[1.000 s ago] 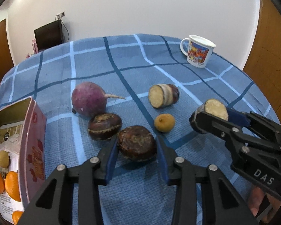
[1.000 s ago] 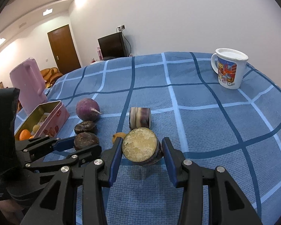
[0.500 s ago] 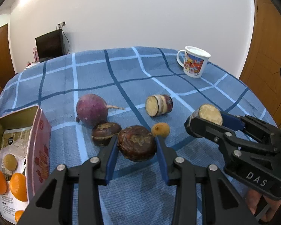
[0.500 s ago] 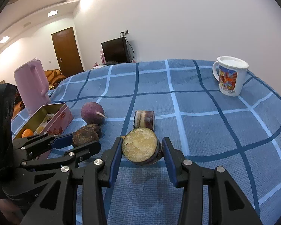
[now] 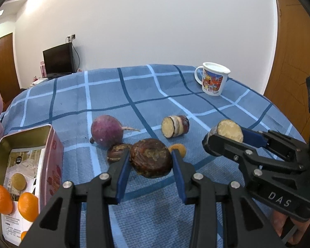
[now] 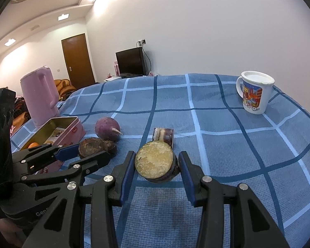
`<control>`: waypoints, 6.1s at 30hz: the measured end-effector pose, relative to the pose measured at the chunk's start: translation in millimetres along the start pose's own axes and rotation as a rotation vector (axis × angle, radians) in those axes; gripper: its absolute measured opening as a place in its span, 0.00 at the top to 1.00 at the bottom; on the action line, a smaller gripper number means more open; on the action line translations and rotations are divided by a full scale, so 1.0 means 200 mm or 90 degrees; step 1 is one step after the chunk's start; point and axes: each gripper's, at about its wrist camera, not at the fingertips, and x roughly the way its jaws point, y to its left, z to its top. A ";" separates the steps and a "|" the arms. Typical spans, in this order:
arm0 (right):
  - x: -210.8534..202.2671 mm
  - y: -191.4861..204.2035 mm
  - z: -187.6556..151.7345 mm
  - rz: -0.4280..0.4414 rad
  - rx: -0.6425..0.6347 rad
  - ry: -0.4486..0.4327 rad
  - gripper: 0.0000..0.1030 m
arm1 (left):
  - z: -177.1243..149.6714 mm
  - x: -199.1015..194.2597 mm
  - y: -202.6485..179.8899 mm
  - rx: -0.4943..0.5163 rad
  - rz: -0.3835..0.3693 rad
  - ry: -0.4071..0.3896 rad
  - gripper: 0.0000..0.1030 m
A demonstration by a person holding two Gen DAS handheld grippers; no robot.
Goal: Organize fruits
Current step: 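Lift the tuber slice and dark brown fruit and carry them toward the tin, then move the held tuber slice and dark brown fruit over the tin box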
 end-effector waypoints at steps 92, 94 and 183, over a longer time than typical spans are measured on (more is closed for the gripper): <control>-0.24 0.10 -0.04 -0.006 -0.079 -0.148 0.57 | -0.05 -0.26 -0.01 0.014 0.036 -0.180 0.60; -0.24 0.11 -0.04 -0.003 -0.083 -0.144 0.57 | -0.05 -0.27 -0.01 0.012 0.038 -0.178 0.60; 0.12 0.91 0.18 0.153 -0.220 -0.066 0.57 | -0.17 -0.44 0.76 -0.117 0.176 -0.111 0.60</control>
